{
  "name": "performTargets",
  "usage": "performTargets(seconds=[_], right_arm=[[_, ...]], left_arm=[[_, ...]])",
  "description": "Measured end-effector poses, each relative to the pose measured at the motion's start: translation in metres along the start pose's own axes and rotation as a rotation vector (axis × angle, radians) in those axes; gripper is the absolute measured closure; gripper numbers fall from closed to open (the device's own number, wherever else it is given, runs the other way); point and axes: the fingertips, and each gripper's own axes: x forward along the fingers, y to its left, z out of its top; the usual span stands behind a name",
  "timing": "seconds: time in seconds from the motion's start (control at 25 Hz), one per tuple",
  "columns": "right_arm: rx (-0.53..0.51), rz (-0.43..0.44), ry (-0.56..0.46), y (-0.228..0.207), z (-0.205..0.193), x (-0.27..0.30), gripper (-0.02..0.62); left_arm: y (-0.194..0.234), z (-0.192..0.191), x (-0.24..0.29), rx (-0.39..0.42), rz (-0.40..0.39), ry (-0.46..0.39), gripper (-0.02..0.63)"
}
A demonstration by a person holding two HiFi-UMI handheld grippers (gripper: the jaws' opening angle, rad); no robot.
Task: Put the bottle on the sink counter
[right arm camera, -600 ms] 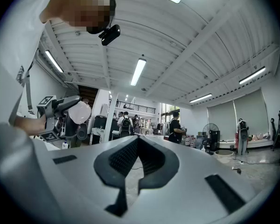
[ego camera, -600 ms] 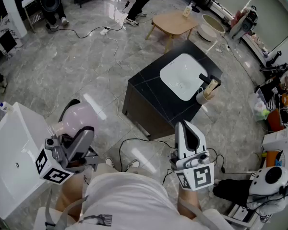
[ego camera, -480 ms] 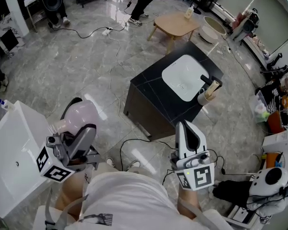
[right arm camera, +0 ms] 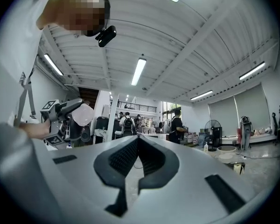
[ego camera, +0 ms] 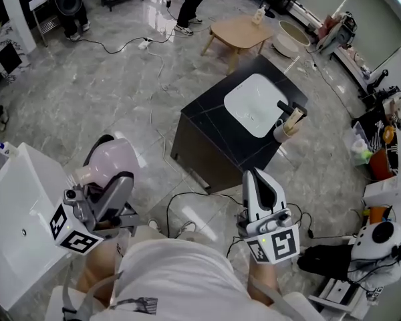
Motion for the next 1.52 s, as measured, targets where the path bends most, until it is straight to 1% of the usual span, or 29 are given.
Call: performTargets(seconds=[0.36,0.56,0.8,1.0,1.16,1.28,1.4,1.52], right_arm=[[0.004,-0.041,0.067,0.018,-0.027,-0.004,0.584],[0.016,-0.053,0.081,0.006,-0.039,0.003,0.584],[0.03,-0.031,0.086,-0.036,-0.048,0.032,0.584],[0.022,0.014,0.086,-0.091,-0.053,0.065,0.584],[0.023,0.036,0.069,-0.141,-0.055,0.088,0.584],[0.028,0.068,0.067,-0.169,-0.06,0.102,0.584],[0.032,0.109,0.063,-0.188,-0.065,0.114,0.584],[0.041,0.136,0.062,-0.199,-0.069,0.125,0.584]], left_arm=[[0.015,-0.006,-0.009,-0.044,-0.019,0.04,0.207],[0.029,-0.014,0.0,-0.064,-0.016,0.047,0.207],[0.043,-0.03,0.041,-0.085,-0.009,0.047,0.207],[0.055,-0.047,0.088,-0.101,-0.001,0.026,0.207],[0.062,-0.063,0.125,-0.088,0.011,0.009,0.207],[0.066,-0.075,0.148,-0.072,0.028,-0.007,0.207],[0.069,-0.086,0.164,-0.058,0.046,-0.021,0.207],[0.073,-0.092,0.175,-0.05,0.067,-0.026,0.207]])
